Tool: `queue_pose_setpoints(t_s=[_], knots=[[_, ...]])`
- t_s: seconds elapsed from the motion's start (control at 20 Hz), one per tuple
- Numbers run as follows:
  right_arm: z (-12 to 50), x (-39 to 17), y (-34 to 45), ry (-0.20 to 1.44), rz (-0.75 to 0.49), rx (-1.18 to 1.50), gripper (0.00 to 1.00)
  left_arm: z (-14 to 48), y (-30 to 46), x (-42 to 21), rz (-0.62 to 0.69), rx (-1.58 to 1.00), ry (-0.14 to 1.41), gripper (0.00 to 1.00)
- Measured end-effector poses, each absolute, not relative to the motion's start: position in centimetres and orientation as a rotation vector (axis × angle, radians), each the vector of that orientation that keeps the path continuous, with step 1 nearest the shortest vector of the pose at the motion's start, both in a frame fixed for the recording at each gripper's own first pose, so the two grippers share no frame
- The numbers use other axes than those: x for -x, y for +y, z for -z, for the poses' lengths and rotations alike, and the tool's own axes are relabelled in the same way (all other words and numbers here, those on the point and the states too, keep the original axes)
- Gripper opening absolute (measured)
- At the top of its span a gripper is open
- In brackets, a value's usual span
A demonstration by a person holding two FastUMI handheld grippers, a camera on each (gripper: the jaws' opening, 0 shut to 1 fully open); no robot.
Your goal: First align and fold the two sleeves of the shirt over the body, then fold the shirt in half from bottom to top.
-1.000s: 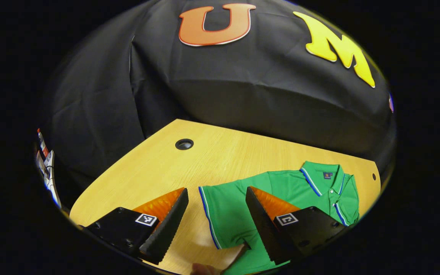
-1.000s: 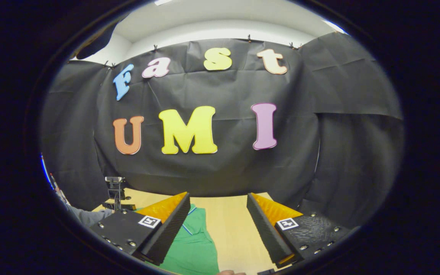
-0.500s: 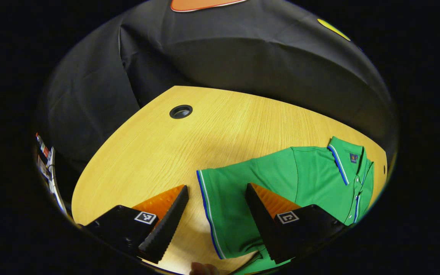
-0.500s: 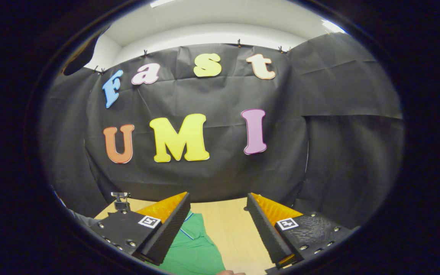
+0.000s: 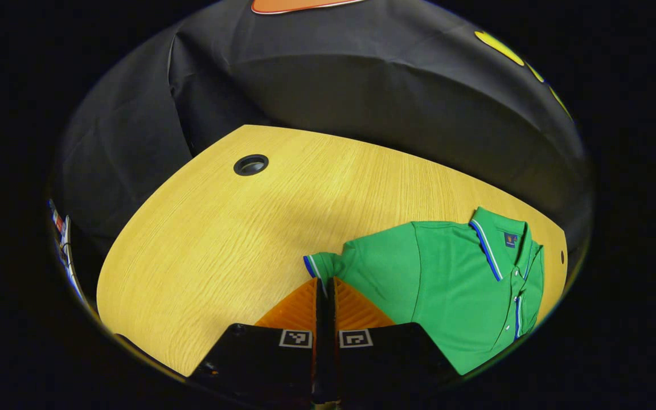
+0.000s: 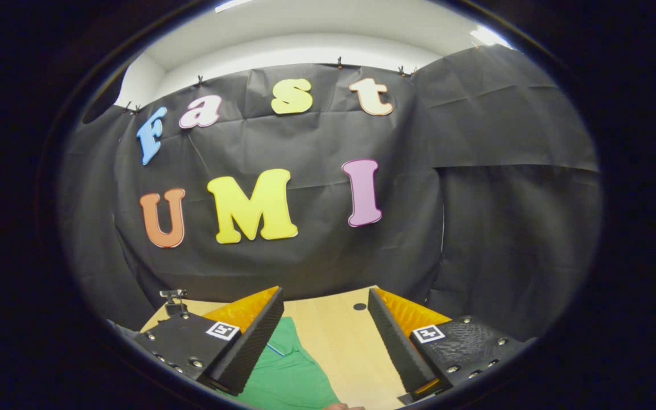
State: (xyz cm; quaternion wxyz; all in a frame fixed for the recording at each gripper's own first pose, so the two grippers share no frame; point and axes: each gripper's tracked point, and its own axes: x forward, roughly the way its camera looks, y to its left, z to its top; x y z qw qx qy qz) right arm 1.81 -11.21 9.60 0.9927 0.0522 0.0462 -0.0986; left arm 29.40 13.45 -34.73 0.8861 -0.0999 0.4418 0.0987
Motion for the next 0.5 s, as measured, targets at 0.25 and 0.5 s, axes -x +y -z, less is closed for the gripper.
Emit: queue_pose_setpoints(t_s=[0.25,0.5], knots=[[-9.7,-2.0,-10.7,0.093,0.192,-0.089,0.95,33.0,11.7,-29.7,-0.162,0.199,0.877,0.03],[-9.7,-1.9,-11.2,0.097,0.205,-0.089,0.95,30.9,9.0,-30.2,-0.1,0.161,0.83,0.03]])
